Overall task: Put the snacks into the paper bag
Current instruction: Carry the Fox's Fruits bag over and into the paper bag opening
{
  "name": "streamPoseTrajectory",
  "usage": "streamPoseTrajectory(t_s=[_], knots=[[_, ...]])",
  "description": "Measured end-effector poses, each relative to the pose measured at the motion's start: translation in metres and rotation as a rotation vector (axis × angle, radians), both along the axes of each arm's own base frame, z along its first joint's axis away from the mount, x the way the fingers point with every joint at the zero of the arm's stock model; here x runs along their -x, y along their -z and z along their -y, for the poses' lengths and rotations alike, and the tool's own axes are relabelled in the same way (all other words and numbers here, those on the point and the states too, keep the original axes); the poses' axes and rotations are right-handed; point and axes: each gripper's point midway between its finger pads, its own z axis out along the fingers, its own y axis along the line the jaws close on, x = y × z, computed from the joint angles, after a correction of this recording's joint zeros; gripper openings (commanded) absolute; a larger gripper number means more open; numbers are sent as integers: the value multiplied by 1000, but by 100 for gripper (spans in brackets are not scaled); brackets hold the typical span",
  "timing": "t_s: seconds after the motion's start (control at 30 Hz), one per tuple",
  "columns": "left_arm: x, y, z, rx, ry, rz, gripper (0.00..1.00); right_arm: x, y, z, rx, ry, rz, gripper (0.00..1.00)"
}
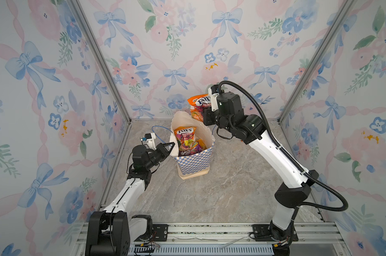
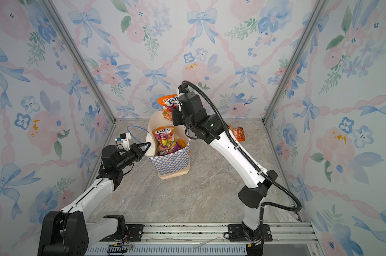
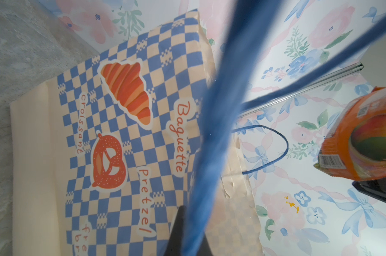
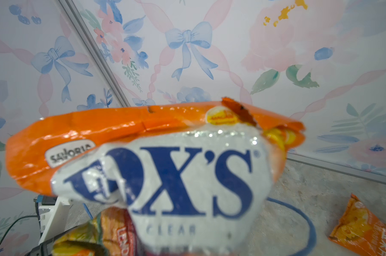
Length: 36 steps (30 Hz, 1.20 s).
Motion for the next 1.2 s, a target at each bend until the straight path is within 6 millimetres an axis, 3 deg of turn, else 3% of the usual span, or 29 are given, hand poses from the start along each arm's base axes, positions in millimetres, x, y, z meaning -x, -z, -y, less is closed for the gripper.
streamPoseTrajectory(t_s=[0.3,0.5,0.7,1.0,1.2], knots=[[0,0,-1,-1,-4,0,0,-13,70,-41,109,-75,-151,0],[-1,1,0,-1,-4,-2,0,0,108,-48,163,-106,-259,0],[-2,0,0,0,-4,2,0,26,150,-57,254,-138,-355,0],[-2,0,-1,5,-9,3,0,51,173,-58,299,-135,-446,0],[-2,0,-2,11,-15,1,0,58,181,-48,314,-90,-501,0]])
